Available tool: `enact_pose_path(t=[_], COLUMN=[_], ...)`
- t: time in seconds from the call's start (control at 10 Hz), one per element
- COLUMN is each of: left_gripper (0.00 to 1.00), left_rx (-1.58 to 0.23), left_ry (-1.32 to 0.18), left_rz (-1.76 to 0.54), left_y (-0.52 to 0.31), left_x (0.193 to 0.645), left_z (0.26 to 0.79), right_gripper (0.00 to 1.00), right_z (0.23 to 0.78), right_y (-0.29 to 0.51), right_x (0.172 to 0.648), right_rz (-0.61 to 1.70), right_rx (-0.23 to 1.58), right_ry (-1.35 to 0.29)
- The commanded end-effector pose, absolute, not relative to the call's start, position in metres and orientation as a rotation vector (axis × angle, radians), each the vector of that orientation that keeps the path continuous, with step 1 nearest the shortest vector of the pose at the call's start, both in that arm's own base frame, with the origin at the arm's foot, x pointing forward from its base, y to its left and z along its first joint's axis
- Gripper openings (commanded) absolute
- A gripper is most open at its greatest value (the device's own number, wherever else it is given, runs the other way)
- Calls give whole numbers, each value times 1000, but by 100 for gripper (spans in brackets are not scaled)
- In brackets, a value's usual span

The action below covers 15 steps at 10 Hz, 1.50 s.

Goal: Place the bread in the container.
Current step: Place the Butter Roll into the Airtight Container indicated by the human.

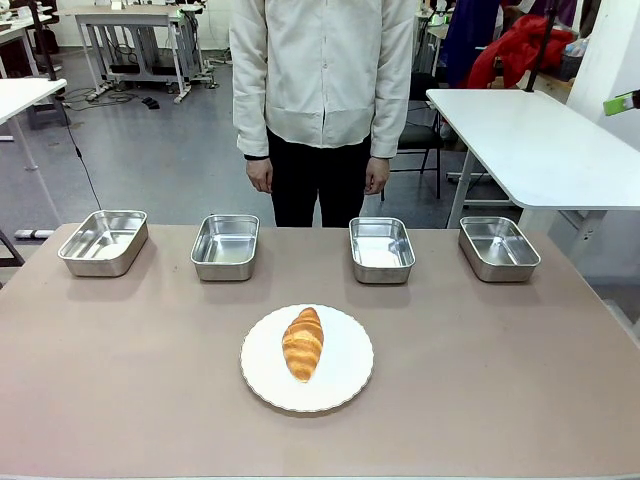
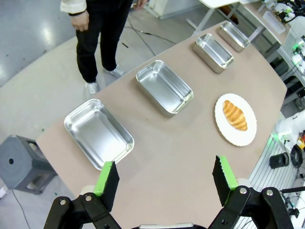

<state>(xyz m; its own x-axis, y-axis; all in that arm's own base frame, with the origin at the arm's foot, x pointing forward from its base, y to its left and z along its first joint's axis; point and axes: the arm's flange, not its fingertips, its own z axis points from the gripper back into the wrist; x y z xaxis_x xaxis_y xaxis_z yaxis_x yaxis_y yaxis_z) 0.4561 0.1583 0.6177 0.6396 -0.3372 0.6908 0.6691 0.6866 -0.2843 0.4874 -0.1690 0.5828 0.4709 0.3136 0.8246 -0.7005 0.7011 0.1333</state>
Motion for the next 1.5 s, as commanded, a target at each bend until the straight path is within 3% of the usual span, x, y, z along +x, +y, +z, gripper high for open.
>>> enact_pose_path(t=[0.0, 1.4], left_gripper=[100, 100], left_rx=[-576, -576], left_ry=[-665, -665], left_rz=[-612, -612], left_y=[157, 157], left_x=[455, 455], left_z=[619, 619], right_gripper=[100, 100], right_z=[585, 585], right_y=[-168, -168], right_x=[486, 486], right_rz=[658, 658], right_rx=[503, 503], right_ry=[-882, -882])
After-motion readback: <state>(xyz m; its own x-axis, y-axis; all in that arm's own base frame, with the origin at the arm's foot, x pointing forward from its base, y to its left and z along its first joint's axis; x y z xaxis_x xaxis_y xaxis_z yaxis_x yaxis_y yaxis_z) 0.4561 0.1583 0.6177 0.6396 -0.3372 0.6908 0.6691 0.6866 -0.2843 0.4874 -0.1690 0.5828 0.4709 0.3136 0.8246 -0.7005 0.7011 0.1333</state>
